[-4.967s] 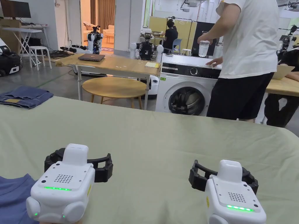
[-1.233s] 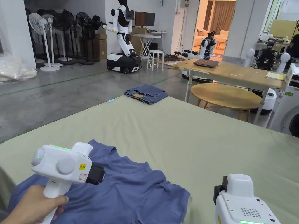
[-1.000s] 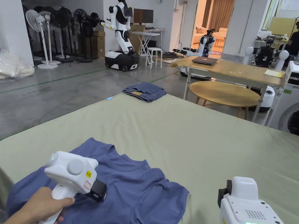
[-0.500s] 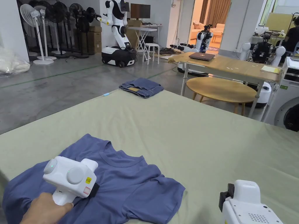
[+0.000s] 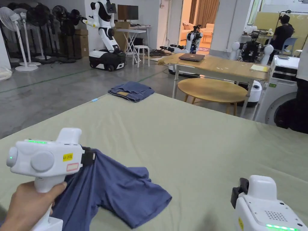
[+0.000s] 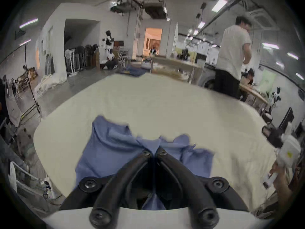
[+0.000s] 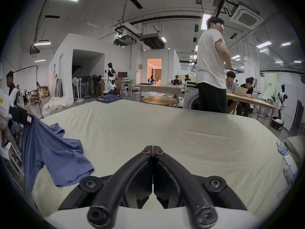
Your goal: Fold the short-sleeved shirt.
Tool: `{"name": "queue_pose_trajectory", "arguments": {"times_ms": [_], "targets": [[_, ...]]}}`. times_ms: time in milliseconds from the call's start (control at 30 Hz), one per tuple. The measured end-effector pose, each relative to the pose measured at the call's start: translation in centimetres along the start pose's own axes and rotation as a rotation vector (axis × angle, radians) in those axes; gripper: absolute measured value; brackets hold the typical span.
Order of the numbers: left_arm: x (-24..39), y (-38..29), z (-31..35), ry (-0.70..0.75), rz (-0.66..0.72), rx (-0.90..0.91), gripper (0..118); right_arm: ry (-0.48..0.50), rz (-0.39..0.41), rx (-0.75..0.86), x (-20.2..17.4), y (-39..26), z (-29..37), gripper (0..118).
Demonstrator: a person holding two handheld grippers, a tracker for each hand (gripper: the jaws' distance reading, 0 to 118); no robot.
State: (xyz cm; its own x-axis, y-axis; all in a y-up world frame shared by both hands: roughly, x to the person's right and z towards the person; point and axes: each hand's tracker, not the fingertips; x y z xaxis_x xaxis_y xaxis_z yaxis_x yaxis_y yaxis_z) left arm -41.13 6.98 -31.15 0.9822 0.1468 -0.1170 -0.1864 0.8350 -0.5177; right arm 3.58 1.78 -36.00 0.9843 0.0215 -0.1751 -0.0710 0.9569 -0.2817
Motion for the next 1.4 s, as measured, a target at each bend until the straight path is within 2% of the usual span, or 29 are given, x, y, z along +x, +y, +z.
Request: {"name": "queue_pose_trajectory", "arguments": {"times_ms": [200, 333, 567, 767, 933, 1067, 1267, 1400], "targets": [[6.1, 6.8, 2.9, -0.132, -0.038, 0.131, 0, -0.044, -0.031, 0.038, 2.8, 1.4, 1.6, 0], [12.6, 10.0, 3.6, -0.225, -0.145, 0.169, 0, -0.083, -0.049, 0.060, 5.0, 2.2, 2.8, 0], [25.4, 12.0, 2.0, -0.466, -0.233, 0.160, 0, -0.170, -0.060, 0.092, 9.8, 2.9, 5.9, 0], [37.5, 9.4, -0.8, -0.664, -0.330, 0.081, 0, -0.273, -0.071, 0.114, 14.5, 3.0, 9.4, 0], [45.0, 4.5, -3.1, -0.762, -0.393, -0.029, 0, -0.364, -0.083, 0.114, 18.3, 2.1, 12.2, 0], [47.7, -1.0, -5.8, -0.788, -0.428, -0.152, 0, -0.411, -0.090, 0.076, 20.5, 0.7, 13.5, 0], [47.2, -5.5, -7.7, -0.788, -0.385, -0.244, 0, -0.432, -0.109, 0.019, 22.1, -1.3, 13.7, 0], [45.4, -5.4, -7.5, -0.774, -0.342, -0.239, 45, -0.420, -0.121, 0.004, 21.7, -1.6, 13.2, 0]]}}
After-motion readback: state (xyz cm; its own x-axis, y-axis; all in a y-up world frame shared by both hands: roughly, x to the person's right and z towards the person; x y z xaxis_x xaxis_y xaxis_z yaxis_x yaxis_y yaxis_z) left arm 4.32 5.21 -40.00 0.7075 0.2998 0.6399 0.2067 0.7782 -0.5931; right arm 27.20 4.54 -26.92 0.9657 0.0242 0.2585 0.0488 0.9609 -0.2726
